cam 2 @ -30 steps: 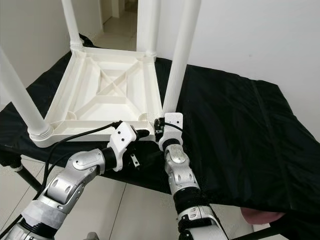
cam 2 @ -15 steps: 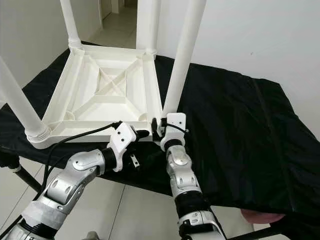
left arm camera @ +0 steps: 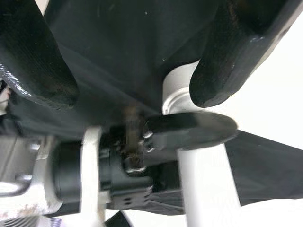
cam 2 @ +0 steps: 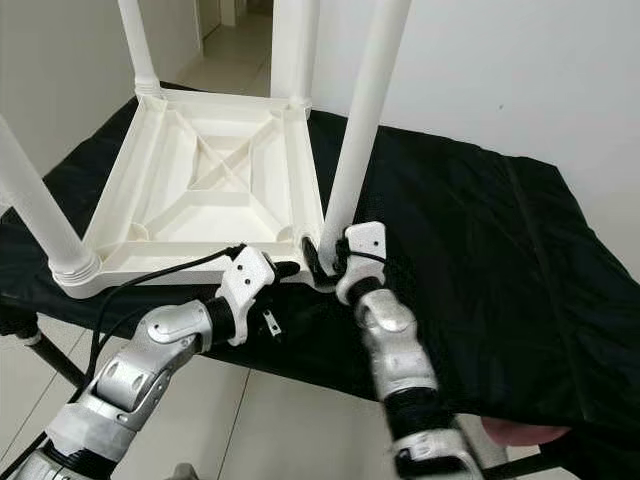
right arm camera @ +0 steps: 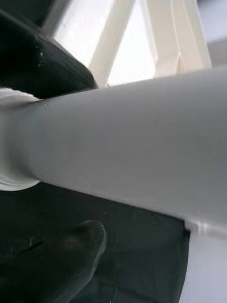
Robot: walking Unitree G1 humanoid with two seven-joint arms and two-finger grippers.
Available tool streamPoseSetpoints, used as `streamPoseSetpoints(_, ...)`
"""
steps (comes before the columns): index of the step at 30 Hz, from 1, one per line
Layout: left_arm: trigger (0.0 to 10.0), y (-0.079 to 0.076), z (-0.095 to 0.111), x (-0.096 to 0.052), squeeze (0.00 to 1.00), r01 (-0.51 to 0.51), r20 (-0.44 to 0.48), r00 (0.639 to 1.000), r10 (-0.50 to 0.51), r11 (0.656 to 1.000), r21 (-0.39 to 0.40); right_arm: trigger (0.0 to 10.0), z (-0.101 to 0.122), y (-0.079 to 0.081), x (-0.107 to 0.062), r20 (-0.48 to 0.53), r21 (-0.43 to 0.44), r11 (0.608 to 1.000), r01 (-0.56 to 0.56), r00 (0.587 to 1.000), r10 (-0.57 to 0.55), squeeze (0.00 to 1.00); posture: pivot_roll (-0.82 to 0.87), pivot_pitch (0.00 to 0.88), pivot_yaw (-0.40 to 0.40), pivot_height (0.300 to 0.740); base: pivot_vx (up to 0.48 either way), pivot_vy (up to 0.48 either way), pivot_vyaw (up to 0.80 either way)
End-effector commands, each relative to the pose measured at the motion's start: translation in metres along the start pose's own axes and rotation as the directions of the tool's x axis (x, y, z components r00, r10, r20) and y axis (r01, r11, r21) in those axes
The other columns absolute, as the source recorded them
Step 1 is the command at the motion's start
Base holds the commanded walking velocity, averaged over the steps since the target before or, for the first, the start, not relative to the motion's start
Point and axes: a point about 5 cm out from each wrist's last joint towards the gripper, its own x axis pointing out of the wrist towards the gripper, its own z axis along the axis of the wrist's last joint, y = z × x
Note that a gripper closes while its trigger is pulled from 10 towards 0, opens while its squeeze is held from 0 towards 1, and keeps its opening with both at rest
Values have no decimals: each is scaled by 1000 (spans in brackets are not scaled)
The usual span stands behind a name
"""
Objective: Building children table
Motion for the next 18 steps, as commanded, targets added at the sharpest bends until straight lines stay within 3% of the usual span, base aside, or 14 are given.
streamPoseSetpoints(1,10000,-3,1,2,0,16,4,1000,-16,1000,5,10000,0,-5,3,2,1,998,-55,998,55,0,-7,0,-86,740,0,0,0)
streamPoseSetpoints(7,10000,-4,1,3,0,22,7,1000,-22,1000,6,10000,4,-12,12,-18,-13,990,-140,990,140,0,-2,0,-90,740,0,0,0)
streamPoseSetpoints(18,10000,-2,2,3,0,7,11,1000,-7,1000,10,10000,-5,4,33,-121,-18,961,-277,954,273,0,17,0,-101,740,0,0,0)
